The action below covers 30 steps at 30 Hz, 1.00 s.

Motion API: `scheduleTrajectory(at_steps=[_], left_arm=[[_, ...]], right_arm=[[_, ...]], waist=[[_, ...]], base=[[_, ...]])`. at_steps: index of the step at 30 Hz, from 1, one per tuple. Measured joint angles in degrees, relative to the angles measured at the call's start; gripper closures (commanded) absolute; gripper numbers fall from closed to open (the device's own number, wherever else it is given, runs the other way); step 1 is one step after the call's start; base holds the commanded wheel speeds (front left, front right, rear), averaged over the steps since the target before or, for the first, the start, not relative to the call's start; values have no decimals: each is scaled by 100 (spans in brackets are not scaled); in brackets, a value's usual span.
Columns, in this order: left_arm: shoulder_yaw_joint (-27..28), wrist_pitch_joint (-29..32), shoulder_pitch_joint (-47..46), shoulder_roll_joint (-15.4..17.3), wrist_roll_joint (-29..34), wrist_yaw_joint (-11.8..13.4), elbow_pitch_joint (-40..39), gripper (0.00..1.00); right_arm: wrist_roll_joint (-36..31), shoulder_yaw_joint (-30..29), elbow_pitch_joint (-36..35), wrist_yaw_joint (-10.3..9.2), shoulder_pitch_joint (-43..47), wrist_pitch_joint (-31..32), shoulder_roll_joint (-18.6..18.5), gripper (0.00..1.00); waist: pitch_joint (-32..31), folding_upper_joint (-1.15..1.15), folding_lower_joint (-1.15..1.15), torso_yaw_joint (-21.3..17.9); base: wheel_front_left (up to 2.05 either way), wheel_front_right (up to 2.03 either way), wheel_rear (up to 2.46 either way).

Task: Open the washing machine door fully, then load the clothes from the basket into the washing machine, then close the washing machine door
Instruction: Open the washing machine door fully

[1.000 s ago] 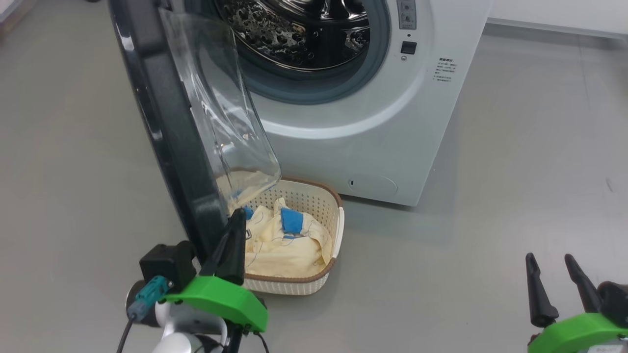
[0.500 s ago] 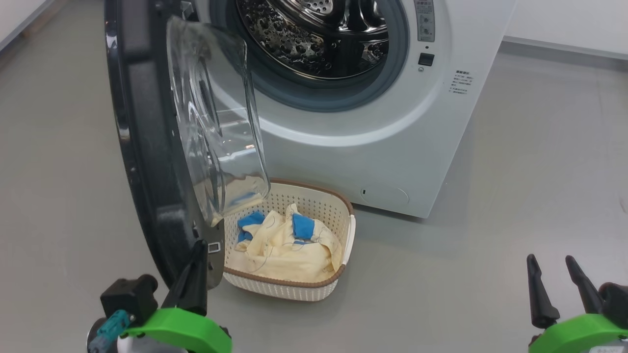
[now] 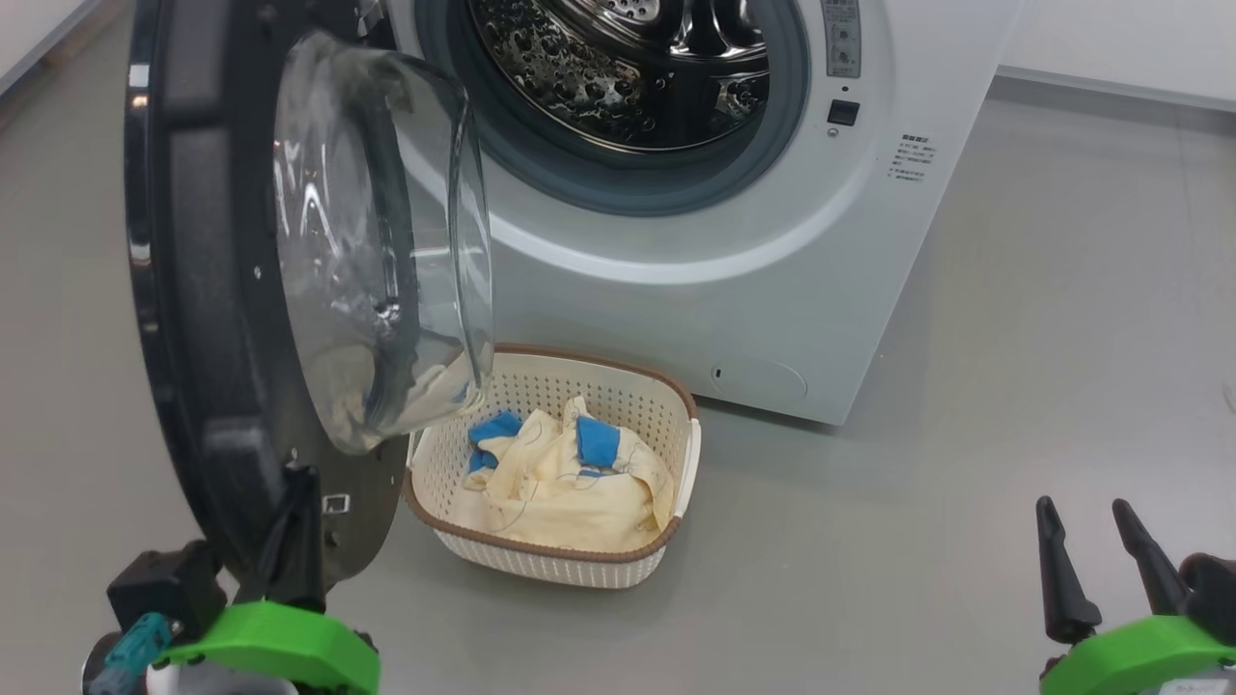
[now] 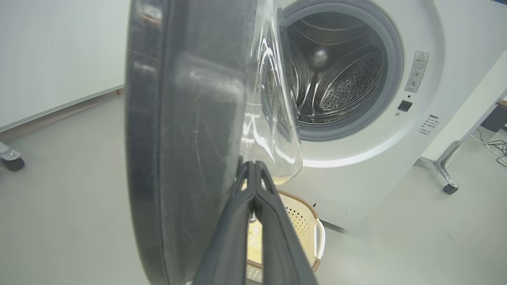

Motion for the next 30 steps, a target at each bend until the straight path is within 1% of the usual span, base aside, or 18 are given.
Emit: scheduleTrajectory(at_steps=[9,14,18,26,30], left_arm=[[270,-124,-148,125,-4,2,123,100],[593,-234,-247,198,-89,4,302,100],[822,-292,-295,323,-157,4,497,100],[1174,-379,-574,479,-314,4,1057,100],[1339,-411,-786,597,-404,4,1545,100]], right_arm=[[22,-7,0,0,-3,1,0,0],[54,-7,1,0,-5,1,0,0],[53,-14,1,0,-10,1,0,0],[54,-19,7,0,-29,2,0,0],[60,-21,7,0,-45,4,0,0]], waist=[[76,0,0,-27],[99,0,0,-25],[136,0,0,-12],[181,0,1,-5],[211,0,1,-10]], base=[[0,0,0],[0,0,0],[0,0,0],[0,0,0],[0,0,0]])
